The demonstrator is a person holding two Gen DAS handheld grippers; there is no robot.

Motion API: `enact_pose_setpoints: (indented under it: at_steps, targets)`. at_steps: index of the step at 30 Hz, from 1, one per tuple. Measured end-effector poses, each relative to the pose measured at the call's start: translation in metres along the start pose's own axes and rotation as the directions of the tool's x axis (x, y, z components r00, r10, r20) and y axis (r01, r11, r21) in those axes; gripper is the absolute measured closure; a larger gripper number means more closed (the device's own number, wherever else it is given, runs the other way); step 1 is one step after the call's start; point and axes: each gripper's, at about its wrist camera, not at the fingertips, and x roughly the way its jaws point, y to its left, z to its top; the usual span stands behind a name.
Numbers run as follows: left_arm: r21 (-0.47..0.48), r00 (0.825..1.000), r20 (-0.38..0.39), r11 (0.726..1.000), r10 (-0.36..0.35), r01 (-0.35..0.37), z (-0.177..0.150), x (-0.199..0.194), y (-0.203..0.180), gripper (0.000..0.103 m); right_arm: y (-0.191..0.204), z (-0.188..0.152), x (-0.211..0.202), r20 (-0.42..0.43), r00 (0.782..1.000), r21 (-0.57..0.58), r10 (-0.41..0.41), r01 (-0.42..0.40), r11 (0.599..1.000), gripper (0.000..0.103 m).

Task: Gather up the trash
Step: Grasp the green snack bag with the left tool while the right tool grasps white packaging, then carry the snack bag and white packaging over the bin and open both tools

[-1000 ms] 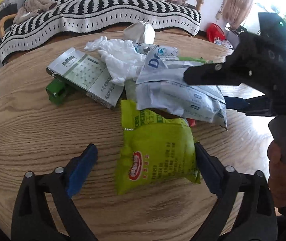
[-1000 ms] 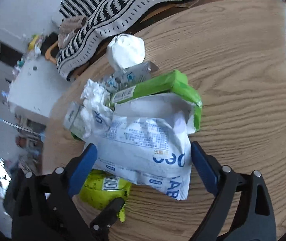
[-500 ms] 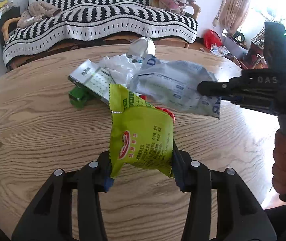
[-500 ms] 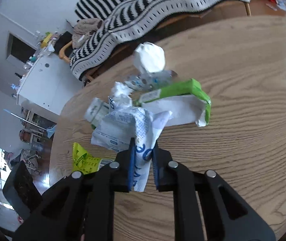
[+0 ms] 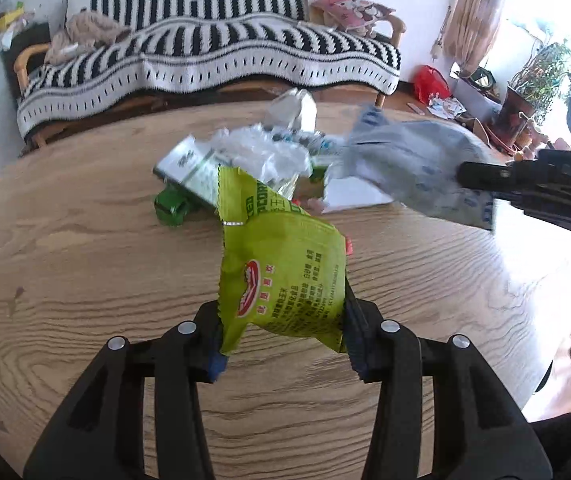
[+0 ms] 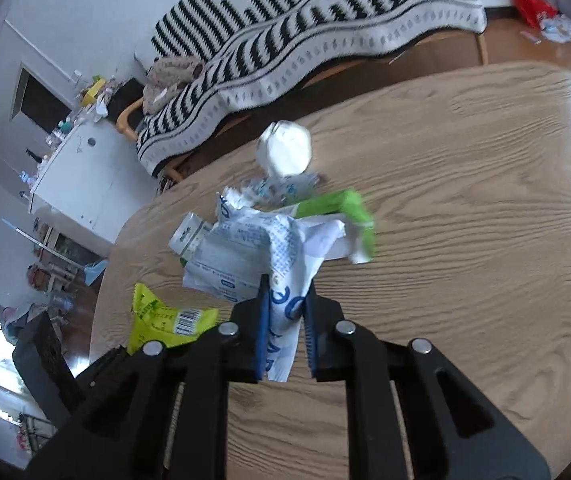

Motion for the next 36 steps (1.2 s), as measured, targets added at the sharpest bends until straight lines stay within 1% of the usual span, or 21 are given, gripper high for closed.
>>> enact_pose_setpoints:
  at_steps: [3,5,6,8,10,11,12,13,14,15,16,19,20,21,22,24,28,31,33,34,36]
  targets:
    - [0.025,0.999,0.019,0.999,-0.033,0.032,0.005,-0.014,-0.024,0.058,-0.021,-0.006,-0.049,0.063,0.997,0.012,-0.038,0.038,0.999,0.088]
    - [0.064,0.998,0.02,0.996,-0.058,0.057,0.005,-0.022,-0.048,0.058,-0.044,-0.017,-0.088,0.097,0.991,0.017,-0.096,0.095,0.995,0.088]
    - [0.086,0.995,0.011,0.991,-0.103,0.101,0.005,-0.027,-0.068,0.058,-0.056,-0.023,-0.108,0.107,0.986,0.023,-0.132,0.13,0.991,0.088]
    - [0.1,0.984,-0.009,0.979,-0.176,0.176,0.006,-0.032,-0.098,0.057,-0.087,-0.039,-0.153,0.128,0.97,0.047,-0.204,0.2,0.979,0.088]
    - [0.137,0.97,-0.026,0.961,-0.24,0.241,0.007,-0.039,-0.144,0.058,-0.122,-0.059,-0.205,0.156,0.942,0.09,-0.296,0.285,0.954,0.088]
    - [0.171,0.965,-0.028,0.95,-0.262,0.263,0.007,-0.043,-0.172,0.057,-0.134,-0.066,-0.223,0.164,0.933,0.108,-0.32,0.306,0.946,0.088]
    - [0.197,0.961,-0.03,0.941,-0.275,0.275,0.007,-0.046,-0.192,0.058,-0.152,-0.078,-0.25,0.172,0.917,0.138,-0.361,0.34,0.93,0.088]
    - [0.239,0.953,-0.036,0.924,-0.3,0.3,0.004,-0.052,-0.227,0.057,-0.164,-0.086,-0.267,0.178,0.903,0.159,-0.391,0.366,0.917,0.088]
    - [0.261,0.945,-0.044,0.91,-0.324,0.323,0.002,-0.056,-0.249,0.057,-0.181,-0.098,-0.292,0.186,0.883,0.19,-0.431,0.398,0.897,0.088]
    - [0.294,0.93,-0.064,0.883,-0.363,0.365,-0.004,-0.062,-0.286,0.057,-0.194,-0.108,-0.311,0.192,0.867,0.215,-0.46,0.42,0.882,0.088]
    - [0.314,0.92,-0.079,0.866,-0.384,0.388,-0.009,-0.064,-0.308,0.057,-0.21,-0.122,-0.338,0.2,0.841,0.252,-0.503,0.452,0.856,0.088]
    - [0.388,0.882,-0.145,0.795,-0.448,0.467,-0.036,-0.072,-0.391,0.057,-0.247,-0.153,-0.386,0.205,0.801,0.33,-0.563,0.485,0.81,0.088]
    - [0.404,0.874,-0.169,0.777,-0.456,0.483,-0.045,-0.071,-0.414,0.057,-0.257,-0.164,-0.399,0.204,0.788,0.352,-0.581,0.495,0.794,0.088]
    - [0.424,0.862,-0.203,0.752,-0.465,0.506,-0.058,-0.069,-0.444,0.057,-0.266,-0.174,-0.41,0.2,0.775,0.369,-0.599,0.507,0.779,0.088]
    - [0.437,0.856,-0.22,0.738,-0.467,0.515,-0.066,-0.069,-0.46,0.057,-0.277,-0.184,-0.421,0.196,0.761,0.392,-0.618,0.517,0.761,0.088]
    - [0.479,0.849,-0.261,0.701,-0.46,0.527,-0.089,-0.064,-0.501,0.057,-0.295,-0.2,-0.435,0.181,0.744,0.418,-0.643,0.533,0.735,0.088]
    - [0.487,0.824,-0.334,0.665,-0.458,0.567,-0.117,-0.047,-0.543,0.057,-0.328,-0.222,-0.443,0.148,0.725,0.452,-0.673,0.556,0.698,0.088]
    - [0.492,0.826,-0.354,0.663,-0.439,0.564,-0.133,-0.026,-0.56,0.057,-0.347,-0.234,-0.437,0.123,0.732,0.469,-0.67,0.552,0.689,0.088]
    - [0.477,0.816,-0.378,0.664,-0.436,0.576,-0.143,-0.007,-0.562,0.057,-0.36,-0.24,-0.426,0.105,0.739,0.477,-0.665,0.55,0.686,0.088]
    - [0.472,0.815,-0.389,0.667,-0.43,0.577,-0.146,-0.001,-0.561,0.057,-0.368,-0.243,-0.42,0.093,0.744,0.484,-0.662,0.547,0.683,0.088]
    - [0.463,0.821,-0.418,0.686,-0.389,0.561,-0.15,0.014,-0.558,0.057,-0.372,-0.241,-0.407,0.08,0.749,0.486,-0.657,0.546,0.682,0.088]
